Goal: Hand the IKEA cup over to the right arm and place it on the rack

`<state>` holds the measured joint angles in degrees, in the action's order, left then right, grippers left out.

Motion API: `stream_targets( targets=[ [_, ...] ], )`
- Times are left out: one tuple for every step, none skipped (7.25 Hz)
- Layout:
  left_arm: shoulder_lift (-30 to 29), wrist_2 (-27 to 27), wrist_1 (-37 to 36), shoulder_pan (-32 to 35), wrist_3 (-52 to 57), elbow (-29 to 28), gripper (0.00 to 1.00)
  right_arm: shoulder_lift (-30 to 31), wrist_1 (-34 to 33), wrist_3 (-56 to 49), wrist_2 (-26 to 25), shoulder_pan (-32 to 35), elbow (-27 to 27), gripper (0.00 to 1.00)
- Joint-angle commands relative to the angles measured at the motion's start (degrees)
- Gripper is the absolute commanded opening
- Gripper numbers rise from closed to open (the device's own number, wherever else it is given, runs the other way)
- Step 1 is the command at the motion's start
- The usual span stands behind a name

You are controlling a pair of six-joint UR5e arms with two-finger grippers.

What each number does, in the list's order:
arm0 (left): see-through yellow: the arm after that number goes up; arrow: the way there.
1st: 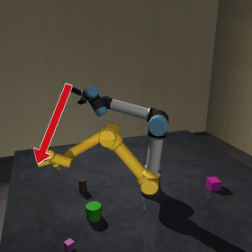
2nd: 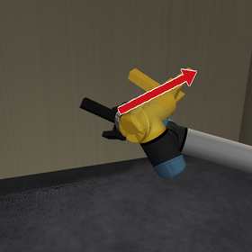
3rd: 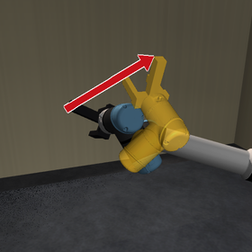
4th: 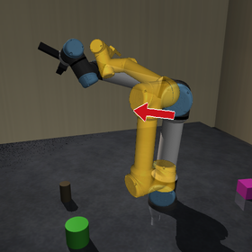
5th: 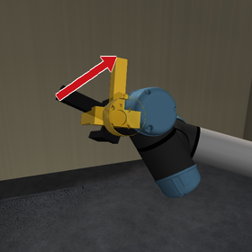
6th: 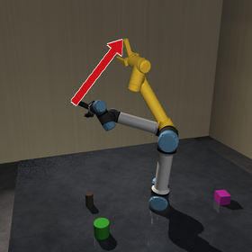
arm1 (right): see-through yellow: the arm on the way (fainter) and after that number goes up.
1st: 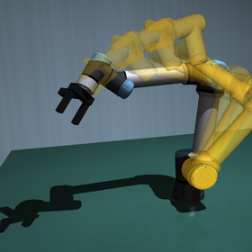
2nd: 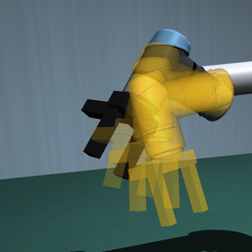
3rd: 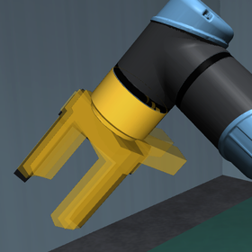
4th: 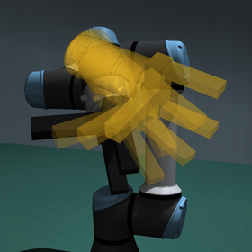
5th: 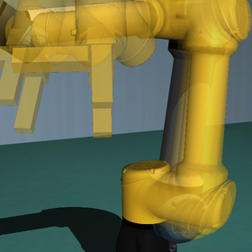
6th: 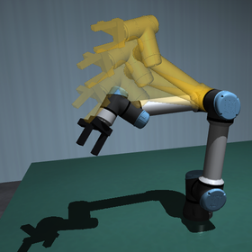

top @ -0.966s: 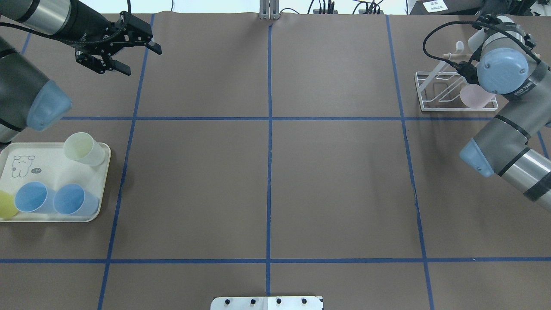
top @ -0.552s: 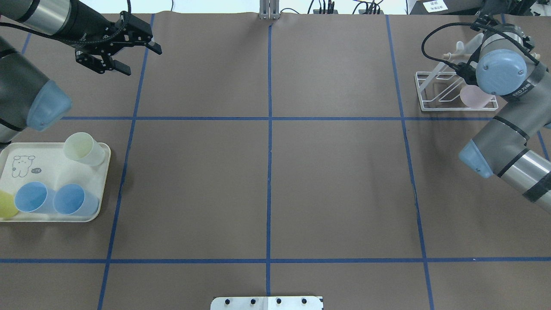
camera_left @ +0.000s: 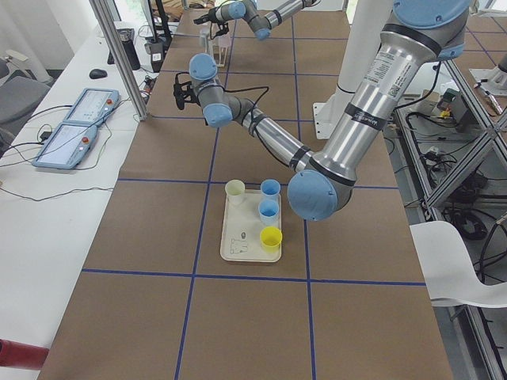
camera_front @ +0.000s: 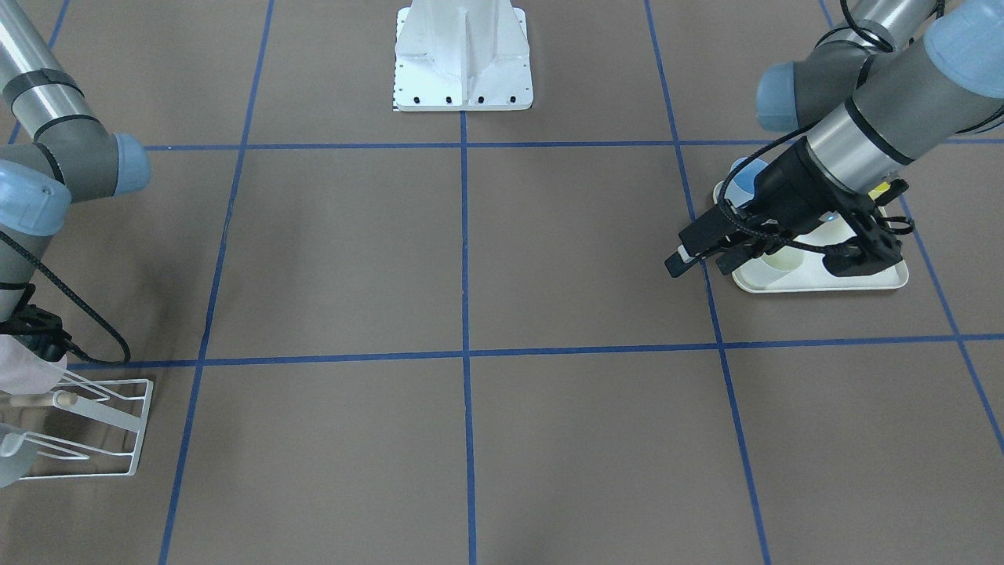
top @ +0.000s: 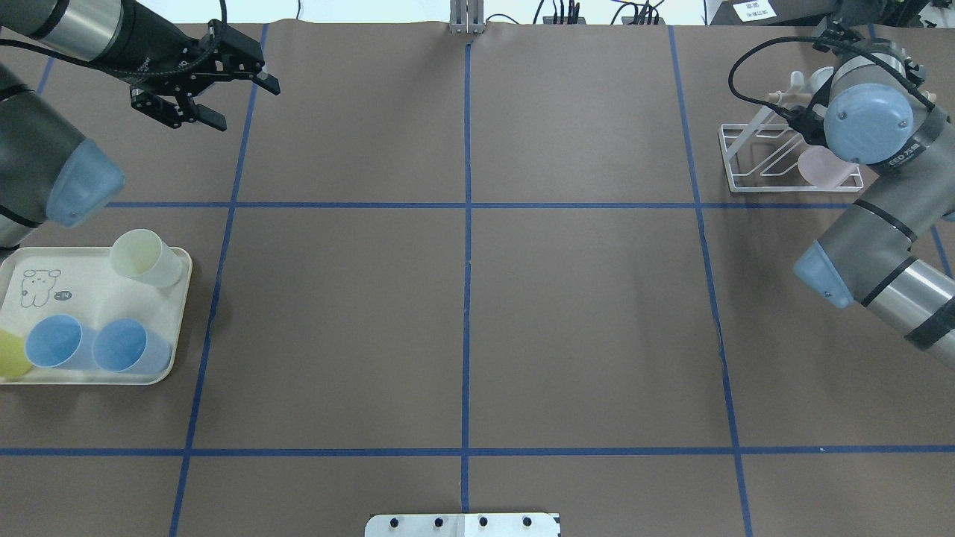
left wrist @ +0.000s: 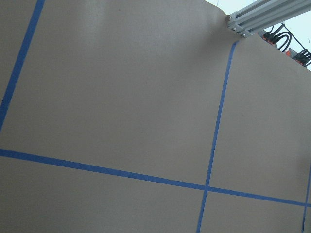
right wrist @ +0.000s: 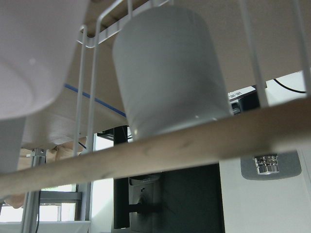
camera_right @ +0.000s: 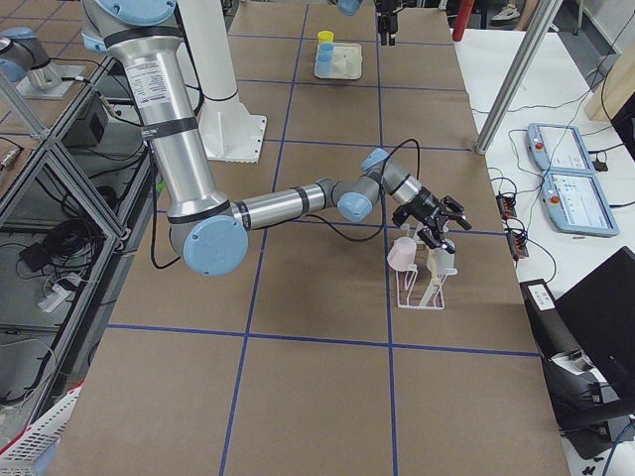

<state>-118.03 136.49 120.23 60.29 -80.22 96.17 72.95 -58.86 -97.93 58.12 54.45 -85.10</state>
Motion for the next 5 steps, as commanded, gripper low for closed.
stream_targets(
  targets=[
    [0.0, 0.0, 0.0, 0.3, 0.4, 0.3, 1.00, -0.4, -0.5, 3.5, 1.4, 0.1, -3.7, 0.99],
    [1.0, 0.0, -0.1, 0.7, 3.4, 0.8, 1.00, -0.1, -0.6, 10.6, 4.6, 0.2, -5.3, 0.99],
    [3.1, -0.1, -0.1, 1.4, 8.0, 1.2, 1.00, 0.3, -0.6, 19.6, 7.9, 0.2, -6.6, 0.99],
    [5.8, -0.1, -0.2, 3.0, 13.4, 1.6, 1.00, 0.8, -0.6, 27.6, 10.7, 0.2, -8.0, 0.99],
    [8.7, -0.1, -0.3, 4.3, 19.1, 2.0, 1.00, 0.8, -0.8, 35.9, 13.6, 0.2, -9.2, 0.99]
  ],
)
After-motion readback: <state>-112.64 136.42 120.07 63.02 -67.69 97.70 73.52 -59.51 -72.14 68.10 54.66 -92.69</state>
